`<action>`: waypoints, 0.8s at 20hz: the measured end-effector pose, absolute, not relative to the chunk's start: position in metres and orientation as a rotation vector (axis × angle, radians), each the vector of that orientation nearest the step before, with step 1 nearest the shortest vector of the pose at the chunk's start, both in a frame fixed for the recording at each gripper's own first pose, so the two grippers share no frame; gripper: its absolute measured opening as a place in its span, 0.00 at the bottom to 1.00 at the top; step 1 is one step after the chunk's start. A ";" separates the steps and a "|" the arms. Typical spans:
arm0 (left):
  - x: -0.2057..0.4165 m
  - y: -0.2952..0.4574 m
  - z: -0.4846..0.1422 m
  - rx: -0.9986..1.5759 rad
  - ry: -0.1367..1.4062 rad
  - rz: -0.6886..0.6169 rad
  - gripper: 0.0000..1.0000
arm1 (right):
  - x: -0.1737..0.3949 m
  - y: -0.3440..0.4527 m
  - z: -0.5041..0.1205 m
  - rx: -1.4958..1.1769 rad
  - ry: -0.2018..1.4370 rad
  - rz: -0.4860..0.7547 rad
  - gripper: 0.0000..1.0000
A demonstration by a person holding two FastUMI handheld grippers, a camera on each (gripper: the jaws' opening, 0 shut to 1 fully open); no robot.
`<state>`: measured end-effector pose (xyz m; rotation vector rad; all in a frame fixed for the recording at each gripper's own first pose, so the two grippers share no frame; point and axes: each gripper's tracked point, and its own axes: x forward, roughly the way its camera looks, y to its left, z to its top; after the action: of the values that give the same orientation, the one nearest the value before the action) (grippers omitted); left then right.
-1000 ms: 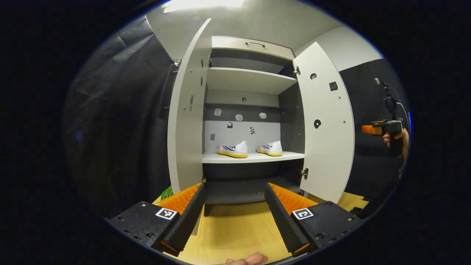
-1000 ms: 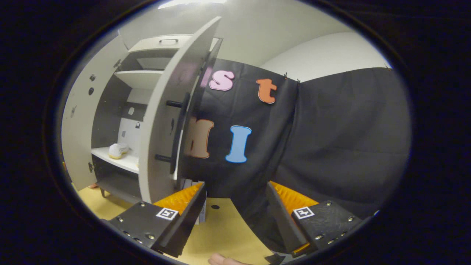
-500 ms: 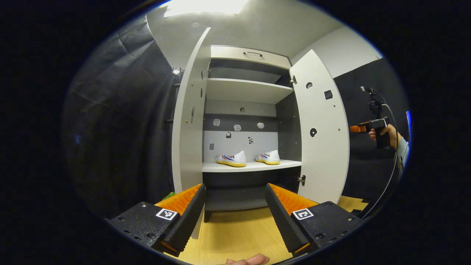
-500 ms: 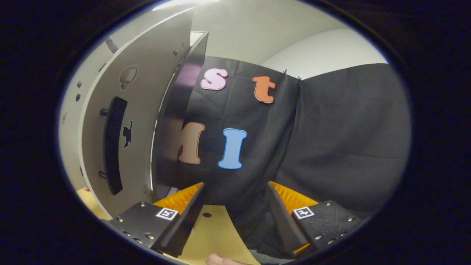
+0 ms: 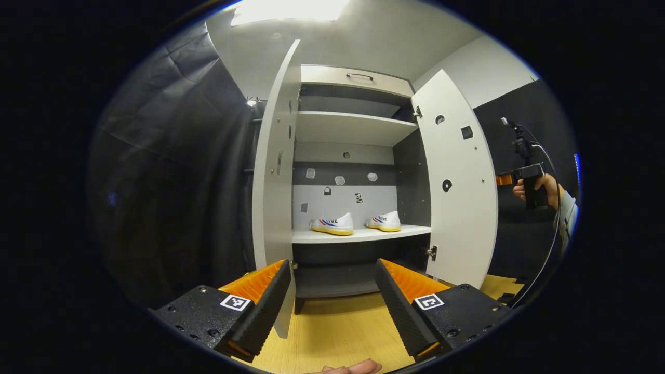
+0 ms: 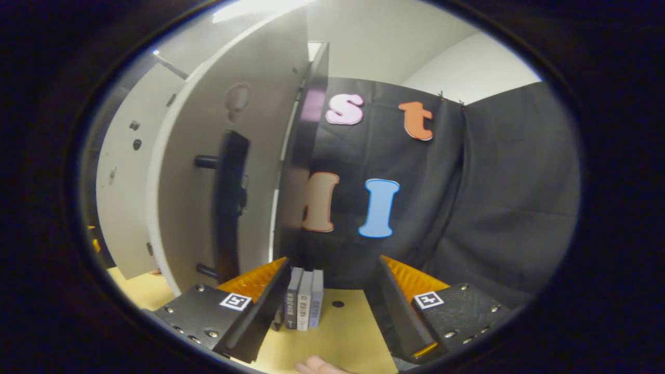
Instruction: Grab one shoe with the right hand and put it into the shoe cabinet, grab the other shoe with the left hand and put it into the shoe cabinet; then close the right door with the right hand and the left door with the left hand.
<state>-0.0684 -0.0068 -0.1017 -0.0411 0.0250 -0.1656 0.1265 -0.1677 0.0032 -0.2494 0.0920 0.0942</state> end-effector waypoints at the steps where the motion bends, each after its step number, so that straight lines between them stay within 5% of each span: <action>1: -0.070 -0.005 -0.104 -0.045 0.028 -0.165 0.98 | 0.129 -0.167 0.006 -0.259 0.079 0.075 0.93; 16: -0.080 0.021 -0.097 -0.045 0.013 -0.128 0.98 | 0.121 -0.086 0.000 -0.168 0.052 0.124 0.90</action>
<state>-0.0795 0.0214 -0.0971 -0.0450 0.0130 -0.1283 0.1213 -0.0860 -0.0002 -0.1679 0.0524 0.1243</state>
